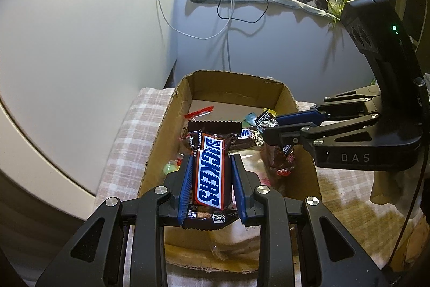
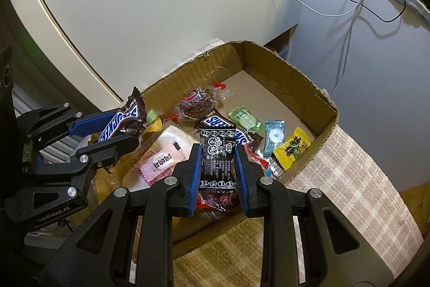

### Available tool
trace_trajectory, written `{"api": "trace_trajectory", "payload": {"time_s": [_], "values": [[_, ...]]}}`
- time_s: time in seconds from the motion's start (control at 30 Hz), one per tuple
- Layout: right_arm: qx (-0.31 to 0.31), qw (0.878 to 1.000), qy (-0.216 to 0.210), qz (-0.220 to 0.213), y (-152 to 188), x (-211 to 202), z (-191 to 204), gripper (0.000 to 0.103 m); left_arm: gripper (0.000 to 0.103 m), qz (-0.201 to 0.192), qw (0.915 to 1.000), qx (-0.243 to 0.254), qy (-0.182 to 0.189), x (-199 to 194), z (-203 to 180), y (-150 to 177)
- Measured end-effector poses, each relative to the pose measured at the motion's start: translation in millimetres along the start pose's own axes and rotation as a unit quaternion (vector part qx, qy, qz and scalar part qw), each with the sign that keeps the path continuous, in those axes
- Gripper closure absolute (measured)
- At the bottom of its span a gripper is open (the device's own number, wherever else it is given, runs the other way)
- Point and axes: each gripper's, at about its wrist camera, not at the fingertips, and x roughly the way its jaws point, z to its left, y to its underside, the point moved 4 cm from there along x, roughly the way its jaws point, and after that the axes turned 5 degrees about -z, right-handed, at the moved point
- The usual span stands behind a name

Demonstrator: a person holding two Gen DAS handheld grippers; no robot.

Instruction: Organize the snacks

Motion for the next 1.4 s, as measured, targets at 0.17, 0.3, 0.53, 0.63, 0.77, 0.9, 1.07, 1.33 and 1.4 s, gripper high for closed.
{"api": "trace_trajectory", "payload": {"time_s": [0.17, 0.3, 0.53, 0.63, 0.77, 0.9, 1.07, 1.33, 1.4], "values": [[0.003, 1.000, 0.001, 0.000, -1, 1, -1, 0.078, 0.076, 0.001, 1.0000, 0.000, -0.001, 0, 0, 0], [0.004, 1.000, 0.000, -0.001, -1, 1, -1, 0.078, 0.076, -0.001, 1.0000, 0.000, -0.004, 0, 2, 0], [-0.007, 1.000, 0.015, -0.007, -2, -3, 1, 0.056, 0.070, -0.005, 0.9999, 0.001, -0.009, -3, 3, -1], [-0.013, 1.000, 0.024, -0.016, -3, -8, 1, 0.043, 0.070, -0.006, 0.9999, 0.000, -0.011, -4, 5, -1], [-0.013, 0.999, 0.027, -0.021, -3, -13, 1, 0.036, 0.064, -0.008, 0.9999, 0.000, -0.015, -6, 6, -1], [-0.013, 0.999, 0.030, -0.026, -1, -19, 1, 0.033, 0.051, -0.015, 0.9997, 0.000, -0.019, -11, 6, -1], [-0.015, 0.999, 0.033, -0.030, 3, -24, 3, 0.027, 0.044, -0.020, 0.9995, 0.000, -0.023, -17, 7, -1], [-0.020, 0.998, 0.035, -0.038, 7, -33, 8, 0.024, 0.022, -0.029, 0.9989, -0.011, -0.037, -27, 10, -1], [-0.021, 0.998, 0.038, -0.040, 8, -35, 10, 0.024, 0.021, -0.028, 0.9987, -0.015, -0.040, -29, 11, 0]]}}
